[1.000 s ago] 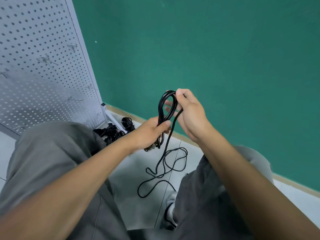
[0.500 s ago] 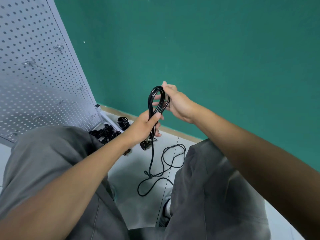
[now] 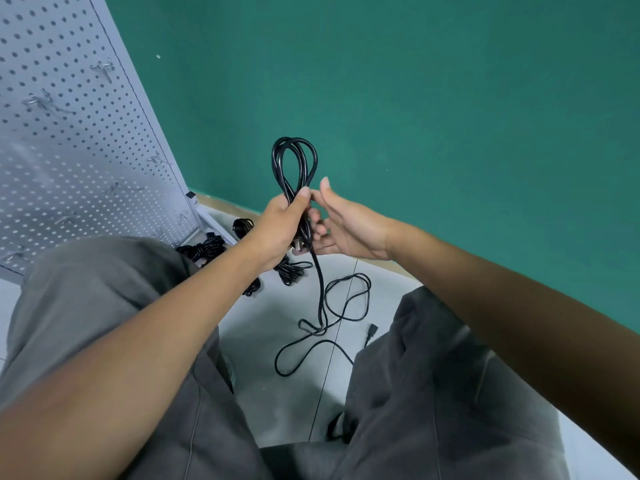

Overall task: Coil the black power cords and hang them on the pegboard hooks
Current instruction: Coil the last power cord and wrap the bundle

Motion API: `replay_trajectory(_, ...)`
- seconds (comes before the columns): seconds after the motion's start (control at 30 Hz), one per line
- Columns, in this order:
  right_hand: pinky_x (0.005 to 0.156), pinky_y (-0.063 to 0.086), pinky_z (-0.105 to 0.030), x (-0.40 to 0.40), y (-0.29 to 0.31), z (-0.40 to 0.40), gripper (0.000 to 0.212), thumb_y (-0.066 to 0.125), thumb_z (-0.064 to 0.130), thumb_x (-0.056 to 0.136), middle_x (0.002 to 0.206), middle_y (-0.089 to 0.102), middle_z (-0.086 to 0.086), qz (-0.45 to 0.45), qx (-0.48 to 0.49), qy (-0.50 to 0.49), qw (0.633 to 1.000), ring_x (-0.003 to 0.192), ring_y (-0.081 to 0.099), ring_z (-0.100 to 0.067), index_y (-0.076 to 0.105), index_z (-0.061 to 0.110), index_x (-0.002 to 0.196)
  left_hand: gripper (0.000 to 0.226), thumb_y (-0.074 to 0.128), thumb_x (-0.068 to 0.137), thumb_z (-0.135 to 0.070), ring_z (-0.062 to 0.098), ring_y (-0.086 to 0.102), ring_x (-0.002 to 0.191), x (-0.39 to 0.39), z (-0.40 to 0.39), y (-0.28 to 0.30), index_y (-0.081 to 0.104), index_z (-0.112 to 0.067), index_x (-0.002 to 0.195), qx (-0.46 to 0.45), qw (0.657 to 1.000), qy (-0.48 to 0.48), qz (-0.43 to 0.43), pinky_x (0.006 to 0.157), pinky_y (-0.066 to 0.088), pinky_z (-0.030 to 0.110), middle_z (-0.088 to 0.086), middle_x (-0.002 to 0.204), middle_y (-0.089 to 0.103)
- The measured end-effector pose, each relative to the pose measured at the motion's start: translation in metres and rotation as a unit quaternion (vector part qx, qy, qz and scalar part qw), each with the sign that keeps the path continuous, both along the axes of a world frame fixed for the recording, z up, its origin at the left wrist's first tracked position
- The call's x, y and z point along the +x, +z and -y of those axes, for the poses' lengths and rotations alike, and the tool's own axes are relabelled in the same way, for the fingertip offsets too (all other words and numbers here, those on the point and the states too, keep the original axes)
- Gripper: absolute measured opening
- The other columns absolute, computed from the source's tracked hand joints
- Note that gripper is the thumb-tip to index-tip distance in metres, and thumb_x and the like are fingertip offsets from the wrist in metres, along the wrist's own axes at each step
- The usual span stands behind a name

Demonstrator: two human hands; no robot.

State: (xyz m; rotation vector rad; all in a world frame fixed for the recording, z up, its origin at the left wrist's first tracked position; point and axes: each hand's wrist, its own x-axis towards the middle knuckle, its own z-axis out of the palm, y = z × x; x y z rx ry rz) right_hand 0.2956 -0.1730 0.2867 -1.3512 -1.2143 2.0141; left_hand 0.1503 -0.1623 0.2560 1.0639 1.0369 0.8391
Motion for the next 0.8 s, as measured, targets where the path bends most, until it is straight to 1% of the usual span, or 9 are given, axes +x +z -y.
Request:
replay_trajectory(0.03, 0.088, 0.052, -0.032, 0.000, -0.003, 0.001, 0.058, 0.022, 0.075, 0.096, 0.075, 0.032, 0.003, -0.003, -0.006, 0.009, 1.000, 0.067, 0.031, -0.019, 0.040, 0.020, 0.100, 0.047, 0.041, 0.111, -0.036, 0.021, 0.061, 0.058, 0.001, -0.002, -0.001, 0.055, -0.011, 0.075, -0.010, 1.000, 0.008, -0.002, 0.068, 0.051, 0.036, 0.002, 0.060, 0.065)
replay_trajectory(0.1, 0.105, 0.050, -0.042, 0.001, -0.011, 0.007, 0.059, 0.017, 0.070, 0.100, 0.080, 0.056, 0.001, 0.004, -0.016, 0.038, 0.999, 0.084, 0.063, -0.029, 0.045, 0.019, 0.093, 0.049, 0.043, 0.110, -0.039, 0.026, 0.062, 0.064, 0.001, -0.006, -0.004, 0.053, -0.013, 0.071, -0.012, 0.999, 0.025, -0.017, 0.079, 0.056, 0.044, 0.003, 0.060, 0.064)
replay_trajectory(0.2, 0.110, 0.048, -0.041, 0.006, -0.022, 0.013, 0.057, 0.014, 0.061, 0.105, 0.120, 0.071, -0.021, 0.056, -0.009, 0.068, 0.996, 0.118, 0.067, -0.034, 0.051, 0.021, 0.122, 0.046, 0.045, 0.110, -0.039, 0.025, 0.062, 0.070, -0.002, -0.009, -0.008, 0.052, -0.015, 0.071, -0.015, 0.998, 0.056, -0.015, 0.093, 0.054, 0.052, -0.003, 0.059, 0.058)
replay_trajectory(0.3, 0.098, 0.054, -0.031, 0.010, -0.029, 0.016, 0.045, 0.028, 0.047, 0.110, 0.116, 0.074, -0.015, 0.115, 0.025, 0.080, 0.990, 0.102, 0.072, -0.025, 0.059, 0.016, 0.118, 0.040, 0.043, 0.111, -0.037, 0.018, 0.065, 0.059, -0.004, -0.010, -0.015, 0.049, -0.013, 0.079, -0.055, 0.994, 0.097, 0.005, 0.071, 0.055, 0.043, -0.006, 0.054, 0.058)
replay_trajectory(0.4, 0.075, 0.050, -0.016, 0.007, -0.030, 0.018, 0.027, 0.051, 0.015, 0.106, 0.082, 0.072, 0.004, 0.213, 0.121, 0.140, 0.959, 0.072, 0.067, -0.012, 0.067, -0.005, 0.097, 0.034, 0.042, 0.111, -0.037, 0.015, 0.056, 0.048, -0.007, -0.011, -0.024, 0.044, -0.008, 0.093, -0.100, 0.986, 0.134, 0.013, 0.052, 0.050, 0.031, 0.003, 0.065, 0.053)
replay_trajectory(0.47, 0.067, 0.047, -0.016, 0.003, -0.029, 0.017, 0.024, 0.061, 0.003, 0.098, 0.067, 0.055, 0.002, 0.250, 0.169, 0.159, 0.940, 0.061, 0.057, -0.013, 0.066, 0.008, 0.075, 0.031, 0.042, 0.111, -0.035, 0.014, 0.050, 0.046, -0.008, -0.011, -0.027, 0.040, -0.009, 0.094, -0.120, 0.982, 0.146, 0.025, 0.046, 0.048, 0.027, 0.004, 0.069, 0.046)
replay_trajectory(0.57, 0.064, 0.041, -0.018, -0.003, -0.023, 0.015, 0.048, 0.064, -0.001, 0.094, 0.071, 0.043, 0.005, 0.272, 0.216, 0.162, 0.924, 0.062, 0.039, -0.011, 0.047, 0.025, 0.056, 0.032, 0.044, 0.111, -0.034, 0.013, 0.046, 0.047, -0.008, -0.011, -0.027, 0.037, -0.014, 0.087, -0.127, 0.979, 0.154, 0.035, 0.045, 0.045, 0.026, 0.001, 0.067, 0.043)
replay_trajectory(0.73, 0.064, 0.038, -0.012, -0.007, -0.012, 0.019, 0.020, 0.055, 0.001, 0.099, 0.081, 0.066, 0.005, 0.306, 0.252, 0.160, 0.904, 0.063, 0.047, -0.004, 0.073, 0.008, 0.092, 0.029, 0.044, 0.111, -0.034, 0.011, 0.043, 0.043, -0.013, -0.017, -0.018, 0.039, -0.014, 0.090, -0.151, 0.968, 0.182, 0.080, 0.045, 0.044, 0.023, -0.002, 0.062, 0.041)
replay_trajectory(0.8, 0.057, 0.037, -0.012, -0.006, -0.006, 0.020, 0.019, 0.055, 0.001, 0.098, 0.068, 0.062, 0.008, 0.305, 0.259, 0.134, 0.906, 0.054, 0.046, -0.001, 0.073, 0.002, 0.092, 0.029, 0.045, 0.111, -0.033, 0.010, 0.041, 0.042, -0.016, -0.021, -0.015, 0.040, -0.014, 0.089, -0.166, 0.957, 0.206, 0.116, 0.045, 0.043, 0.023, -0.005, 0.057, 0.042)
